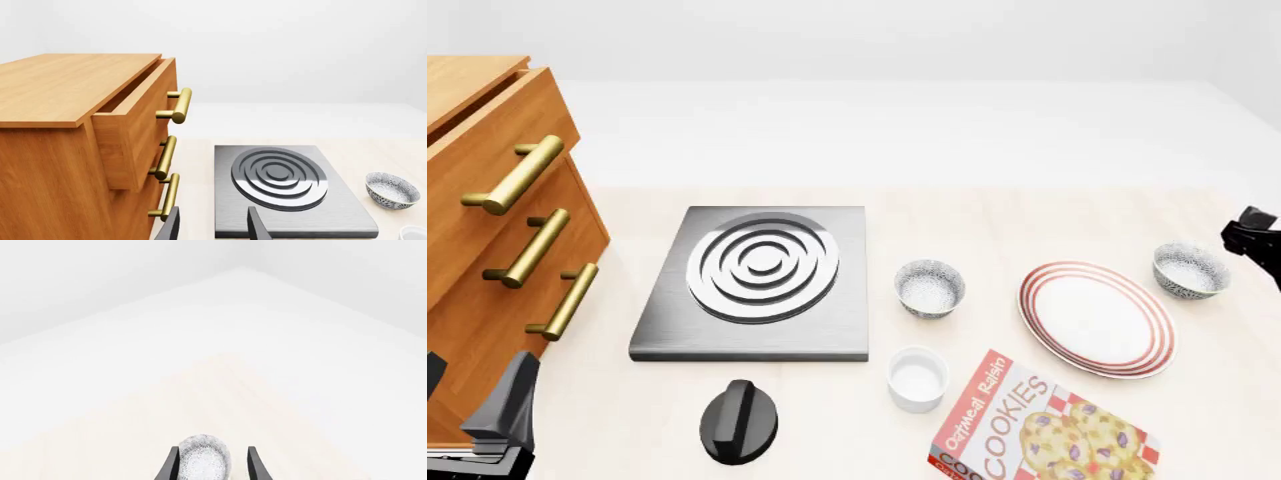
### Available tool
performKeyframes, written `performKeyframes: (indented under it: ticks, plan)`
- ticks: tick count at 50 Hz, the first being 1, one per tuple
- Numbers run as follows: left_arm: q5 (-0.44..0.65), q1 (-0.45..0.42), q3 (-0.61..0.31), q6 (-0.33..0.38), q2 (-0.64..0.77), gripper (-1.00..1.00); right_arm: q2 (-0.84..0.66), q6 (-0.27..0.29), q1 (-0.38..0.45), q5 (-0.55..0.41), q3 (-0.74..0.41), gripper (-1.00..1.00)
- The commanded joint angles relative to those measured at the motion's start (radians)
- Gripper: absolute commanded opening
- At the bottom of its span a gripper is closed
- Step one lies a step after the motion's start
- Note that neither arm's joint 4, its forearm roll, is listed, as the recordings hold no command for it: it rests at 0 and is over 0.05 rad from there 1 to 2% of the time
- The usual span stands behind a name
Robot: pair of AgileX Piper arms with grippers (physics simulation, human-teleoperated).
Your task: Pick the akita bowl next to the plate and place it on the plate.
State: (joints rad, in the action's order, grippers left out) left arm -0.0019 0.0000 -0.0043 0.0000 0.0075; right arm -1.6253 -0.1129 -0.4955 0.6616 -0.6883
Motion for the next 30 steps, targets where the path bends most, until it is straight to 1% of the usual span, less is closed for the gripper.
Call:
performKeyframes:
  ticks: [1,30]
  plan:
    - [0.000,0.000,0.000,0.000,0.000,1.00,-0.022,-0.003,-0.003,0.006,-0.007,1.00]
    - [0.000,0.000,0.000,0.000,0.000,1.00,-0.098,-0.017,-0.014,0.013,-0.045,1.00]
